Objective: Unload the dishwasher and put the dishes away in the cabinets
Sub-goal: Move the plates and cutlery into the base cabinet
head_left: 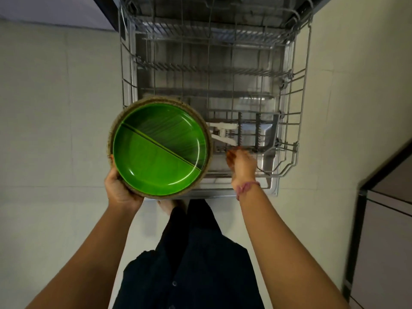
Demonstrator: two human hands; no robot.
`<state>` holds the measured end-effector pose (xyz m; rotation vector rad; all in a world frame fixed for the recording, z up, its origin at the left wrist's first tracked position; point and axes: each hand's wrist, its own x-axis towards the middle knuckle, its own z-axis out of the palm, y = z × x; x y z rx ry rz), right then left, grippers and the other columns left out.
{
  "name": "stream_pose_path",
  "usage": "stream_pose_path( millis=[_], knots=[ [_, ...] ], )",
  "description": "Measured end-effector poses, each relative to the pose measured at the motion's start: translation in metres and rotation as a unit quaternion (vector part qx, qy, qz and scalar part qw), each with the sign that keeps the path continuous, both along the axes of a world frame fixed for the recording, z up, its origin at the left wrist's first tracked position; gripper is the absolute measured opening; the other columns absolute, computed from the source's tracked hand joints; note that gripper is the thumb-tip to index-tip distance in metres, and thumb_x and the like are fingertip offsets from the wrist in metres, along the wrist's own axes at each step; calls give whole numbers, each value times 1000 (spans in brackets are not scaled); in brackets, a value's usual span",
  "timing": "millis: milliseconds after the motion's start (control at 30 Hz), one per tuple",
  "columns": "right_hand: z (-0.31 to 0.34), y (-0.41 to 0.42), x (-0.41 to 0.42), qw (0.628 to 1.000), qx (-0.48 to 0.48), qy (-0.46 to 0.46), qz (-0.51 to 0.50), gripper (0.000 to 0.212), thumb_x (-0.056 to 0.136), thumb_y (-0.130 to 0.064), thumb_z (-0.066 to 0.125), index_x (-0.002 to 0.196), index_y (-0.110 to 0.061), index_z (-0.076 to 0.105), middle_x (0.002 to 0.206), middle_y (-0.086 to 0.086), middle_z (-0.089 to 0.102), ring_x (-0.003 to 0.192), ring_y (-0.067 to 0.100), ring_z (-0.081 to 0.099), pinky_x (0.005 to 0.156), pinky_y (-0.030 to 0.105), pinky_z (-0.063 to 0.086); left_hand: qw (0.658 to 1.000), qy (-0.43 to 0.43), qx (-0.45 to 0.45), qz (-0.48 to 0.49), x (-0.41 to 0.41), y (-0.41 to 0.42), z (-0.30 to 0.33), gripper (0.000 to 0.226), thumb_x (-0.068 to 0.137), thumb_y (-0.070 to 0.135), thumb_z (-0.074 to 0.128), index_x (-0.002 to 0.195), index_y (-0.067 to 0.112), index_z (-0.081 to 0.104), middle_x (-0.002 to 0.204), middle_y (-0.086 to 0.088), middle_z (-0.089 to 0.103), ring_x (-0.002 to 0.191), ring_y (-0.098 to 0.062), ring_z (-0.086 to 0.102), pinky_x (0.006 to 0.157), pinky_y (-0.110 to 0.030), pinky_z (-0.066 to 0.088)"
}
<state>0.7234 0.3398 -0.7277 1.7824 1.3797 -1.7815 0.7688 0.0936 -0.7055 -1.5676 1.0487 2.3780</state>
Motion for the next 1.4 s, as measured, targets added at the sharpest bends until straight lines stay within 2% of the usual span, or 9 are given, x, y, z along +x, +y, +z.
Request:
stream_pose_path(
  millis=[167,300,400,533,733,900,1067,1200,1400],
  knots=[
    [-41,-31,-3,995,11,-73,72,16,87,-17,57,71,-14,57,81,4,61,74,17,60,69,29,50,1000,-14,-3,-16,25,-21,-8,33,90,26,39,96,24,71,105,-1,69,111,-26,58,98,-46,46],
    [-37,-42,-8,992,-35,-90,77,32,94,-32,52,112,-7,56,85,4,54,62,12,55,50,19,49,999,-26,5,-31,33,-30,-14,31,89,27,40,99,23,69,102,-1,70,103,-24,62,92,-45,50],
    [-36,-51,-26,993,52,-88,66,38,88,-36,62,108,-4,57,89,7,57,67,19,58,51,22,46,999,-33,7,-42,37,-34,-19,29,87,28,42,97,24,69,100,0,70,100,-23,63,88,-43,52],
    [-40,-67,-38,992,45,-102,66,40,77,-42,71,96,-8,62,100,11,68,83,25,67,71,35,57,998,-47,14,-41,38,-40,-23,37,92,27,36,88,24,73,93,1,71,90,-20,67,80,-39,56],
    [-28,-77,-49,991,-76,-95,60,56,97,-39,46,140,-5,36,140,15,44,132,30,43,106,30,38,998,-44,20,-47,31,-51,-21,41,94,26,35,85,23,75,90,1,72,84,-17,69,73,-36,59],
    [-37,-91,-66,992,-87,-87,38,36,87,-44,62,79,-10,56,114,14,65,111,29,63,97,45,49,997,-50,18,-54,25,-58,-22,38,94,27,36,87,23,74,91,0,72,85,-18,69,71,-36,58],
    [-46,-90,-68,991,-82,-99,42,31,86,-44,63,78,-15,56,96,9,68,92,25,66,93,44,50,997,-49,22,-56,22,-59,-24,40,95,26,36,86,22,75,90,0,73,84,-18,70,69,-35,58],
    [-33,-85,-64,994,-90,-46,-33,33,101,-12,38,68,-10,39,42,-4,56,41,5,57,70,13,53,996,-51,20,-67,22,-61,-26,40,94,27,36,86,22,75,90,0,73,83,-18,70,69,-36,59],
    [-7,-101,-50,991,-74,29,-105,42,103,-5,12,67,-16,29,44,-12,52,41,-3,48,113,24,17,996,-58,20,-66,20,-64,-25,43,96,27,34,86,22,75,89,-1,73,82,-18,71,69,-36,59]
  ],
)
